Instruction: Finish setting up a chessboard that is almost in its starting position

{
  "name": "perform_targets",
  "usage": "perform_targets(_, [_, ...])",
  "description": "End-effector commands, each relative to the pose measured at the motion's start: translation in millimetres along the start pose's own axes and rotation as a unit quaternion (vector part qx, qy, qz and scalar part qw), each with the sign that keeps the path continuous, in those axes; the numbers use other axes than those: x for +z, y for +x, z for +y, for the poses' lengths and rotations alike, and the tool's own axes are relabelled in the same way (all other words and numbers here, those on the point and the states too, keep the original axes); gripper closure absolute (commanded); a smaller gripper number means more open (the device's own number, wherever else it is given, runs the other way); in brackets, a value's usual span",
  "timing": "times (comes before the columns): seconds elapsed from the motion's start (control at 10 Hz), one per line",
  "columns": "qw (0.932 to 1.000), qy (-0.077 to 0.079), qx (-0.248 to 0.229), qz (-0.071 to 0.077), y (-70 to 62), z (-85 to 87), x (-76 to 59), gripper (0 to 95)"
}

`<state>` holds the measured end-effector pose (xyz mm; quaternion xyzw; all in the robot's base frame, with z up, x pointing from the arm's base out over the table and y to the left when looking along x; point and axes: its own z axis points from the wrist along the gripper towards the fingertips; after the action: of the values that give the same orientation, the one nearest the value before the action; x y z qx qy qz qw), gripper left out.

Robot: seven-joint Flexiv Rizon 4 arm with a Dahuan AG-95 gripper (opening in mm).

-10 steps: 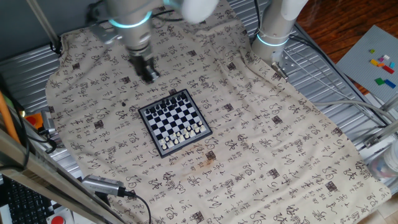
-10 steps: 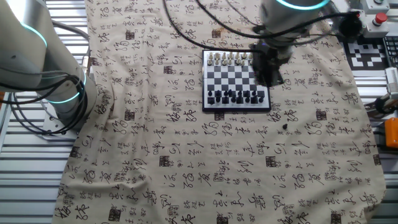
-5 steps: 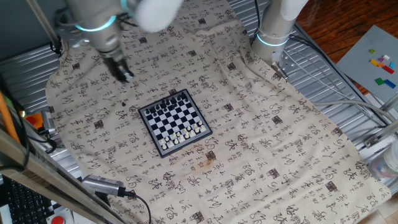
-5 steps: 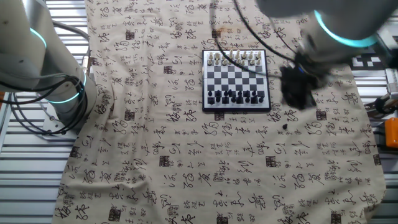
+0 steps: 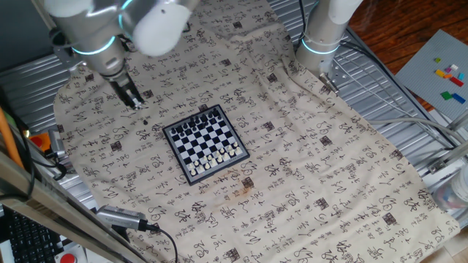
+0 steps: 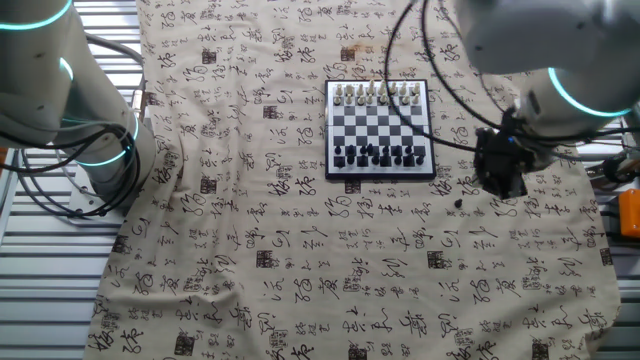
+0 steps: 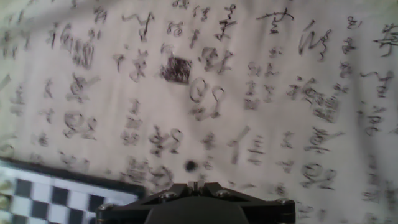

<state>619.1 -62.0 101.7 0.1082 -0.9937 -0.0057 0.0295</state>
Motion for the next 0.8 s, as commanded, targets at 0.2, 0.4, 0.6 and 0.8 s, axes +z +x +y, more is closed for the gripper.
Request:
perform_targets(0.2, [0.9999, -0.003, -0.008, -0.012, -1.8, 0.0, 0.4, 95.0])
perform_targets(0.4, [1.0, -0.008, 0.002, -0.003, -1.8, 0.0, 0.4, 95.0])
perform_targets(0.6, [0.9998, -0.006, 0.011, 0.014, -1.8, 0.0, 0.4, 95.0])
perform_targets(0.8, [0.9997, -0.002, 0.016, 0.02, -1.8, 0.0, 0.4, 95.0])
